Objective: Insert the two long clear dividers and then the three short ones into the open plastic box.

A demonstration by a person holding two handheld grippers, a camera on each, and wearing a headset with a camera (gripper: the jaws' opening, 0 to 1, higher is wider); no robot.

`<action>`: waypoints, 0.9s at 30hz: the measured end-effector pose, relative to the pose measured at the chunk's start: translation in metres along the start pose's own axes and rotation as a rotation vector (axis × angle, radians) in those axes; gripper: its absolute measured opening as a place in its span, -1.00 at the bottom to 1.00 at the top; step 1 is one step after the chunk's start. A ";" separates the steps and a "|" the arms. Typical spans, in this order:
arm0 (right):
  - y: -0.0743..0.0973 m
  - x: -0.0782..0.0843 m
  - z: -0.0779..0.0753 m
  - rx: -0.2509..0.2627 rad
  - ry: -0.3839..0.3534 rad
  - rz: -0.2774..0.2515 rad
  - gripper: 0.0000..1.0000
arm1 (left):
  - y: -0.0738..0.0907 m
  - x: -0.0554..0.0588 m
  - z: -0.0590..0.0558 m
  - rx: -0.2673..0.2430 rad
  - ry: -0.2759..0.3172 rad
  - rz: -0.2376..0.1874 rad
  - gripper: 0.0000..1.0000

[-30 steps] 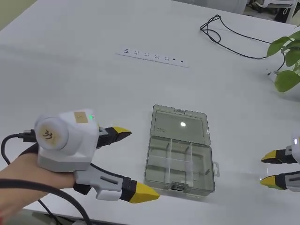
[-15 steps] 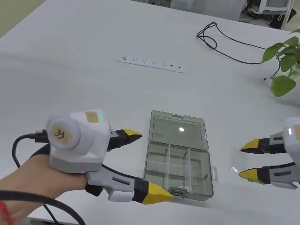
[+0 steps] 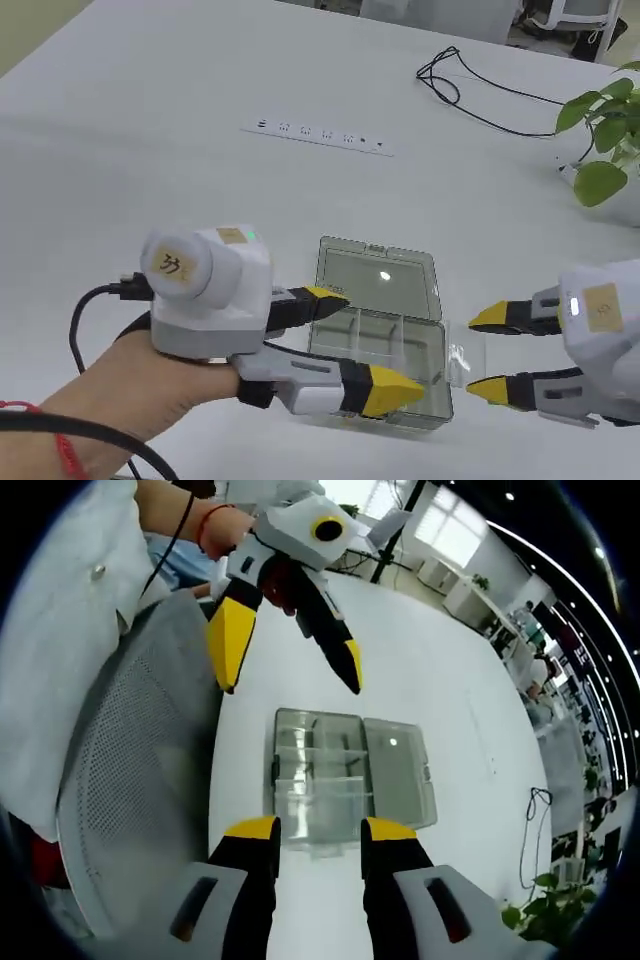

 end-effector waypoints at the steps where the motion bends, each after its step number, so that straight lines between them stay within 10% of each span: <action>1: 0.000 -0.001 0.001 0.001 0.001 -0.001 -0.34 | -0.001 -0.001 -0.002 0.011 0.018 -0.008 0.40; 10: 0.004 -0.029 0.008 0.025 0.032 -0.021 -0.34 | -0.009 -0.001 -0.008 0.080 0.209 -0.035 -0.15; 27: 0.012 -0.050 0.010 0.045 0.039 -0.041 -0.34 | -0.016 0.006 -0.015 0.135 0.293 -0.028 -0.83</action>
Point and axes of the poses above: the centre of the closed fingertips' face, and the gripper's own axes: y roughly backward along the fingers, z roughly to its left, x roughly out of its underside, the point moved 5 cm from there along y, roughly backward along the fingers, and after that the axes turned 10 degrees about z, right-handed, at the moved point
